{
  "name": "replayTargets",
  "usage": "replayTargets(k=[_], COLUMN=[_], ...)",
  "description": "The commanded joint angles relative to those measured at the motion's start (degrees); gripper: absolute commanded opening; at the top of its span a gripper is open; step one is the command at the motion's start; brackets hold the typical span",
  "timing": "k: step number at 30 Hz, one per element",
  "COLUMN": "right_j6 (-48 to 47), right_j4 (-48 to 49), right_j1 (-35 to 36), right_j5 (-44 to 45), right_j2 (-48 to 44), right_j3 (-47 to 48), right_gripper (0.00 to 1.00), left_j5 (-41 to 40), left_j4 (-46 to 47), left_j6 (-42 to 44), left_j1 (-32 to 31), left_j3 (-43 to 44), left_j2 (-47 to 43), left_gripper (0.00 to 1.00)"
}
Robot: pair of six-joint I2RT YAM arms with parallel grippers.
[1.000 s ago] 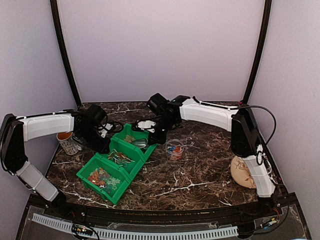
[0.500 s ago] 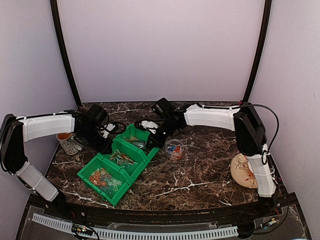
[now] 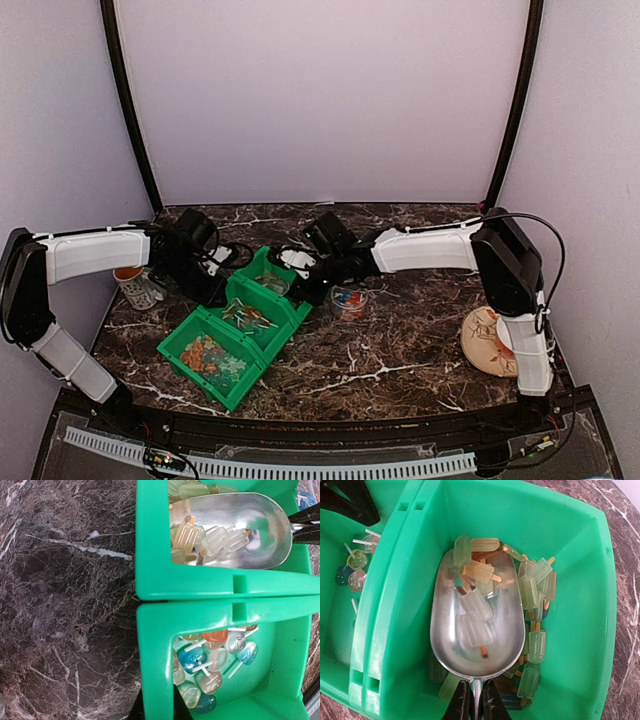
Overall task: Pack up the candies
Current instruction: Scoop the fake candies from the storage box.
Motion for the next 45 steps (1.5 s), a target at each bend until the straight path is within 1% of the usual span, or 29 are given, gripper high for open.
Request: replayTargets(k=[1, 5, 8, 22, 27, 34, 37, 39, 45], right_j6=[1.33, 2.83, 3.62, 6.88, 7.31, 7.37, 7.41, 7.05, 5.63], right_j4=[10.52, 21.91, 25.83, 39.05, 41.44, 42.51, 40.98, 37.82, 24.08], right_j1=[1.28, 1.18, 1.10, 0.92, 0.57, 0.20, 0.11, 0.11, -0.02], right_j5=[7.76, 10.45, 11.95, 12.63, 14.27, 15.41, 16.42, 17.46, 22.40], right_j2=[-2.50, -7.53, -9.60, -13.87, -16.79, -20.12, -22.43, -24.44, -32.76], right_j3=[-6.96, -15.24, -19.04, -27.99, -31.64, -34.46, -35.31, -35.22, -35.93], right_gripper=[0.00, 0.00, 0.00, 0.00, 0.00, 0.00, 0.00, 0.00, 0.00], left_j5=[6.49, 6.34, 6.80, 7.26, 6.94, 6.70, 6.55, 6.30, 5.38], left_j4=[8.18, 7.67, 7.56, 7.45, 7.28, 7.17, 7.16, 7.05, 6.91], left_j6=[-0.55, -1.54, -2.01, -2.04, -2.12, -2.12, -2.13, -2.13, -2.38], left_j1=[-0.50, 0.58, 1.64, 2.26, 2.31, 2.30, 2.26, 2.29, 2.37], left_j3=[1.89, 2.18, 2.26, 2.21, 2.30, 2.31, 2.34, 2.29, 2.40], left_j2=[-4.91, -3.99, -3.77, -3.53, -3.40, -3.55, -3.49, -3.41, -3.58], left_gripper=[0.00, 0.00, 0.00, 0.00, 0.00, 0.00, 0.00, 0.00, 0.00])
